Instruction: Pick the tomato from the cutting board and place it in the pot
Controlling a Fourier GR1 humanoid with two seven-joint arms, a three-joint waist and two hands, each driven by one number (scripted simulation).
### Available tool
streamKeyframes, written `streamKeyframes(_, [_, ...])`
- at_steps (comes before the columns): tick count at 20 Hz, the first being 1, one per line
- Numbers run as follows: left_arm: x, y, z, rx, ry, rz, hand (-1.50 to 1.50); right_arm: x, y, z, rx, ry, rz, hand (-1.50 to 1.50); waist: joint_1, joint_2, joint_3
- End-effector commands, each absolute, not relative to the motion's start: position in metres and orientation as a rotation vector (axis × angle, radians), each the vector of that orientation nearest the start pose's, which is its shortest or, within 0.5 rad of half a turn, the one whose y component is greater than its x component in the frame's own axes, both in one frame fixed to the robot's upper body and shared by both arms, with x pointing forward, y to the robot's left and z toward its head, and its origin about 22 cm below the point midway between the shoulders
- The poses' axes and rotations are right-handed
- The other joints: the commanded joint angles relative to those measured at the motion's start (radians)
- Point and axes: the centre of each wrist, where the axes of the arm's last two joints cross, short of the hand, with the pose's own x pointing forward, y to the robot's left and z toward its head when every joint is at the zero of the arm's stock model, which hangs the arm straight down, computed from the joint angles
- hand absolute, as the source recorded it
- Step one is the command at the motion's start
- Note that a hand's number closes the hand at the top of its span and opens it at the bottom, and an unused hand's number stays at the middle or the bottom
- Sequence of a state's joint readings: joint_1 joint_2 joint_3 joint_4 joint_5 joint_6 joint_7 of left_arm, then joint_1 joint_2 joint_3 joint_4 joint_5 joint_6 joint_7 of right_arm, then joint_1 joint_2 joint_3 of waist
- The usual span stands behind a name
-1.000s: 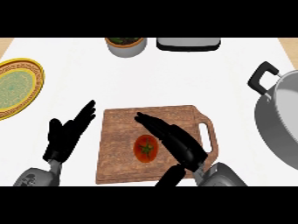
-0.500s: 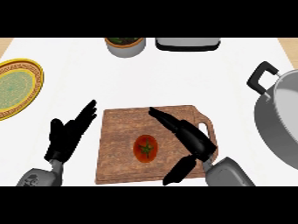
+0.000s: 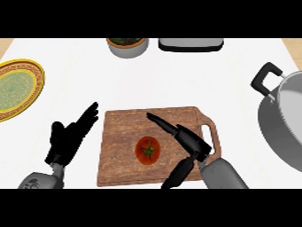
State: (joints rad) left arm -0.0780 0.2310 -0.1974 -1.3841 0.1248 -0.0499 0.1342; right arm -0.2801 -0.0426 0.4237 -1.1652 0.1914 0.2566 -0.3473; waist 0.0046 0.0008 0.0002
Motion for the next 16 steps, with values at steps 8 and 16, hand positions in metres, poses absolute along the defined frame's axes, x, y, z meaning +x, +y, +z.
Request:
streamKeyframes(8, [0.266, 0.239, -0.034, -0.055, -1.277, -0.284, 0.0, 0.287, -0.106, -0.085, 0.57, -1.539, 0.752, -1.5, 0.005, 0.003, 0.0])
streamKeyframes(16, [0.249, 0.235, -0.049, -0.087, -1.279, -0.277, 0.0, 0.285, -0.104, -0.105, 0.581, -1.63, 0.824, 1.5, 0.013, 0.005, 0.0])
